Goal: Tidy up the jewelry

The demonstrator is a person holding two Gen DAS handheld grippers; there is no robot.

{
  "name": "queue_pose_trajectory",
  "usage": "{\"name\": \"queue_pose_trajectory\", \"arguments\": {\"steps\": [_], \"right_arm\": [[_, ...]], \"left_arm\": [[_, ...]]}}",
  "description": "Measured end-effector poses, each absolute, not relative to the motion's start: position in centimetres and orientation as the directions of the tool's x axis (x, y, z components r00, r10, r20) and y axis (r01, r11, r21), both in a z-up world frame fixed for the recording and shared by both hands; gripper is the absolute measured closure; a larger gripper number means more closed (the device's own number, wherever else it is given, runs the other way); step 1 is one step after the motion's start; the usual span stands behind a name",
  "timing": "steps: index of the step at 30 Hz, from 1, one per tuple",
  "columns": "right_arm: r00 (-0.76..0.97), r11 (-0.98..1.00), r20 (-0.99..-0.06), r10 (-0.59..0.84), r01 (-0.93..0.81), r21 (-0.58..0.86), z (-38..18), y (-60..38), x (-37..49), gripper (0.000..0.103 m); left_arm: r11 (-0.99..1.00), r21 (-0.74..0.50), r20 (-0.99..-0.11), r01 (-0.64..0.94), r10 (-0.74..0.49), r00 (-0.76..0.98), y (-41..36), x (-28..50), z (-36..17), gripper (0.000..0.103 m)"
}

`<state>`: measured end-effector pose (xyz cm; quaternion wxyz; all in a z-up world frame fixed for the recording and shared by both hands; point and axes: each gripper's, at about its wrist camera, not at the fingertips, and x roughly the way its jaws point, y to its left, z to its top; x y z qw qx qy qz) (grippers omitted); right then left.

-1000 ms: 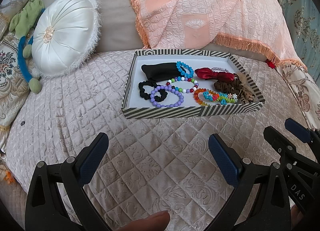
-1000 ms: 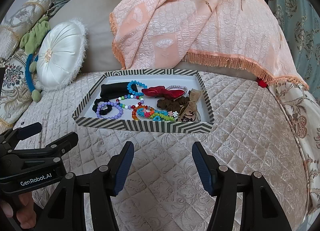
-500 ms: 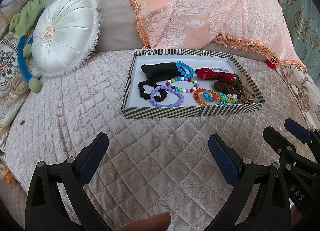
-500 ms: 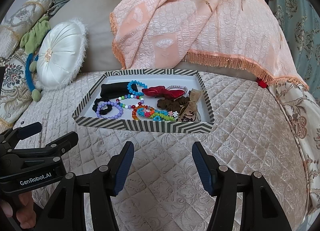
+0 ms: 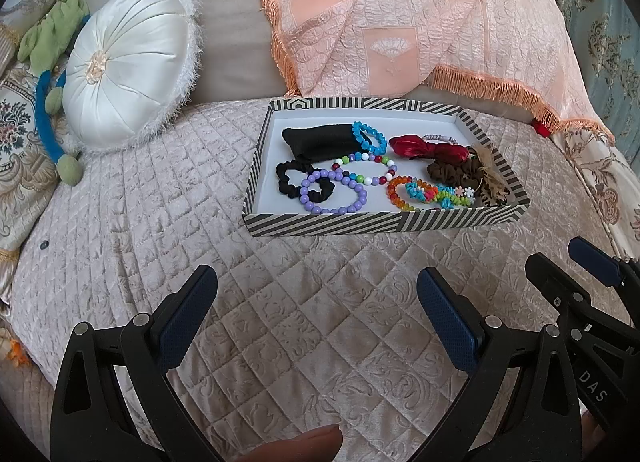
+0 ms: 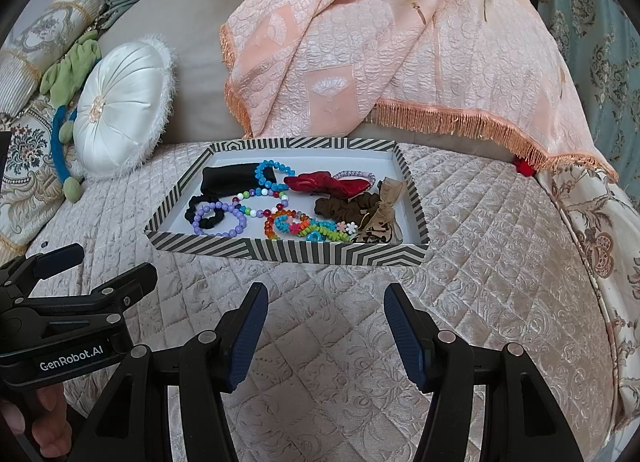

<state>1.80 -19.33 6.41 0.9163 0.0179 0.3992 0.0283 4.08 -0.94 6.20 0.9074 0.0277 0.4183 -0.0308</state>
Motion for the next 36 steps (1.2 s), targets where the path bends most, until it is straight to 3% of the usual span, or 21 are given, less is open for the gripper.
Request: {"name": "queue_pose_trajectory", "arguments": {"steps": [36], "right_arm": [[0.679, 0.998, -0.731, 0.063, -0.039, 0.050, 6.33, -19.52, 1.83, 0.045]], "left_arm": [[0.997, 0.023, -0.760, 0.075, -0.032, 0.649, -0.93, 4.06, 6.20, 0.003]]}}
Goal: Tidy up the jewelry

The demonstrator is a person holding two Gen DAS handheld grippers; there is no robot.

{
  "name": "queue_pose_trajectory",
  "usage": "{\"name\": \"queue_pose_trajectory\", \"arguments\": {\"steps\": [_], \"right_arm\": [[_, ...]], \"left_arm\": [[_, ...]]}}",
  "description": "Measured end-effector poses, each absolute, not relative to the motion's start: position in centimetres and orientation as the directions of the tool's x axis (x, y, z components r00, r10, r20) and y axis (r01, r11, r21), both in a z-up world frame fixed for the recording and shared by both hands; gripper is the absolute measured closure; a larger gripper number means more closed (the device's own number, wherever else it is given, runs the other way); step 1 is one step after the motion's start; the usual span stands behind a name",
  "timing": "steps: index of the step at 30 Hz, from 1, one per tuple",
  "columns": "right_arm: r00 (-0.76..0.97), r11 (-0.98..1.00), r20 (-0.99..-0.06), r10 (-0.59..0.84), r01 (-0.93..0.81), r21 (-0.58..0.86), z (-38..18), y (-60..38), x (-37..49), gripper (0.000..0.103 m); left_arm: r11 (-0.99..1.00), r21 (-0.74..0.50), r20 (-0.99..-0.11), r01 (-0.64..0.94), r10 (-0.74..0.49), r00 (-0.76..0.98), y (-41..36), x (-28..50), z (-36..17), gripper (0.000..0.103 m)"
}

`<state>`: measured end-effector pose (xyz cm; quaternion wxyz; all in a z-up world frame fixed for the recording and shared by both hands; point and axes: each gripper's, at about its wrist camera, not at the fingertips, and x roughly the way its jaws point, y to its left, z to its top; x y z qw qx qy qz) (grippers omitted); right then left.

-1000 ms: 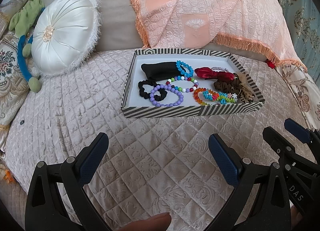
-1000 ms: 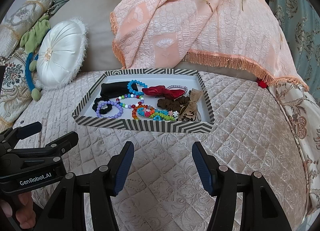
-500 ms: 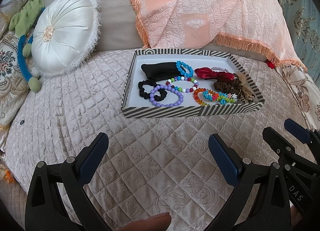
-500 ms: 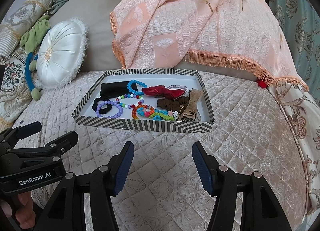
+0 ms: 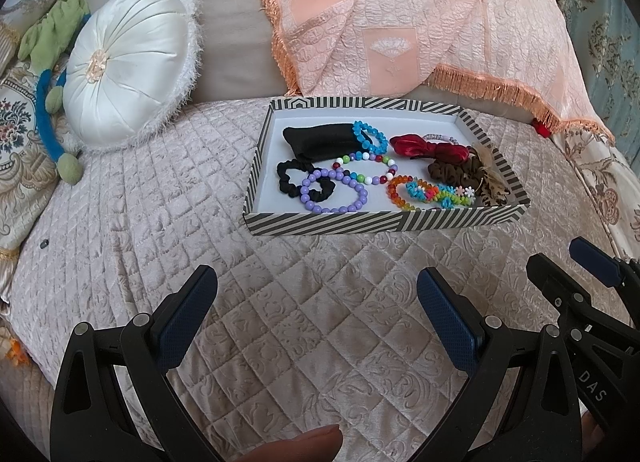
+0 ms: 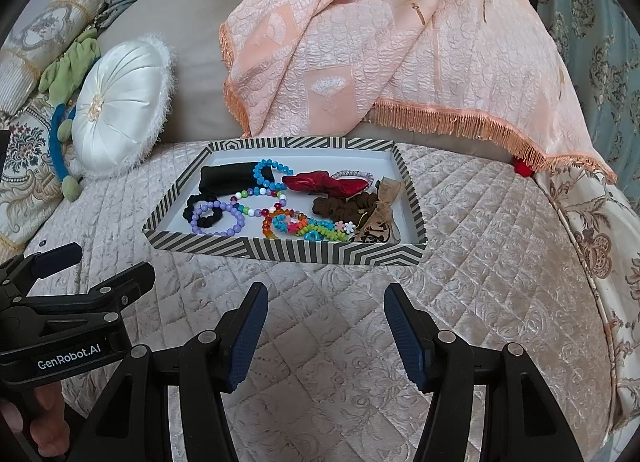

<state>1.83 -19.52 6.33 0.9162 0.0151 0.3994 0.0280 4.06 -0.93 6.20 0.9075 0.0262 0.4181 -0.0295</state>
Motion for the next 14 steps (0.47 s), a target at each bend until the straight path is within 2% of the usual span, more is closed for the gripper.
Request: {"name": "queue_pose_trajectory", "arguments": {"steps": [14], "right_arm": [[0.680, 0.998, -0.730, 0.061, -0.043, 0.043, 6.44, -19.49, 1.69, 0.045]], "left_arm": [[0.995, 0.031, -0.734, 0.090, -0.038, 0.678, -1.57, 3.43, 6.60, 0.003]]}}
